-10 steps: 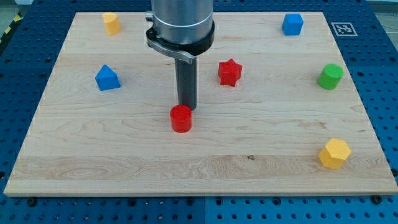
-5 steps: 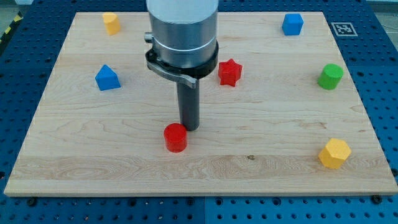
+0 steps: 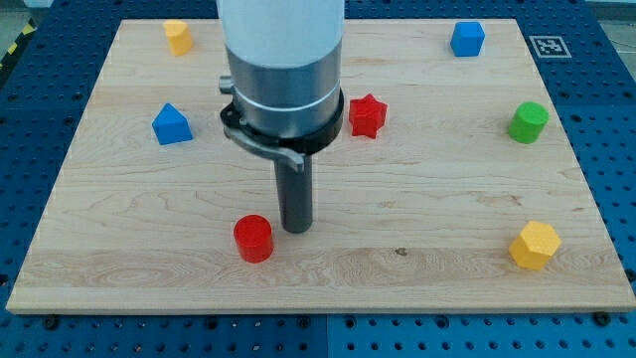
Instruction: Place red circle vertically below the blue triangle
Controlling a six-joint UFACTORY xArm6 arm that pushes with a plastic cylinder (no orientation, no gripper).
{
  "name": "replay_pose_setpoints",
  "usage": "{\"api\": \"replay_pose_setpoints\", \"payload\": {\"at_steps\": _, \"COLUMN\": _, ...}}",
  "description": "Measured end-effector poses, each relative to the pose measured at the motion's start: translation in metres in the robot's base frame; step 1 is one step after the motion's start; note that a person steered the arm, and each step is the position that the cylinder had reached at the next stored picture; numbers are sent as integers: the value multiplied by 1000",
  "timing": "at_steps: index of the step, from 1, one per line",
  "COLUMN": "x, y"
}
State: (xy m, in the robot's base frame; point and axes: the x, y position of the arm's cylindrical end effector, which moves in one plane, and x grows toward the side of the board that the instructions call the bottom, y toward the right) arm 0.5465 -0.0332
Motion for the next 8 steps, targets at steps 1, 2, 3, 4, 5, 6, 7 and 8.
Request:
{"api": "replay_pose_setpoints", "payload": {"at_steps": 1, "x": 14, "y": -24}}
{"api": "replay_pose_setpoints", "payload": {"at_steps": 2, "x": 17, "y": -39}}
{"api": "replay_pose_setpoints", "payload": {"at_steps": 3, "x": 23, "y": -49}}
{"api": "replay_pose_setpoints", "payload": {"at_steps": 4, "x": 33, "y": -49}}
{"api": "replay_pose_setpoints", "payload": {"at_steps": 5, "x": 37, "y": -59}}
{"api": "replay_pose_setpoints", "payload": {"at_steps": 6, "x": 26, "y": -85}}
{"api": "replay_pose_setpoints", "payload": {"at_steps": 7, "x": 21, "y": -91}}
{"api": "replay_pose_setpoints", "payload": {"at_steps": 8, "x": 24, "y": -106}}
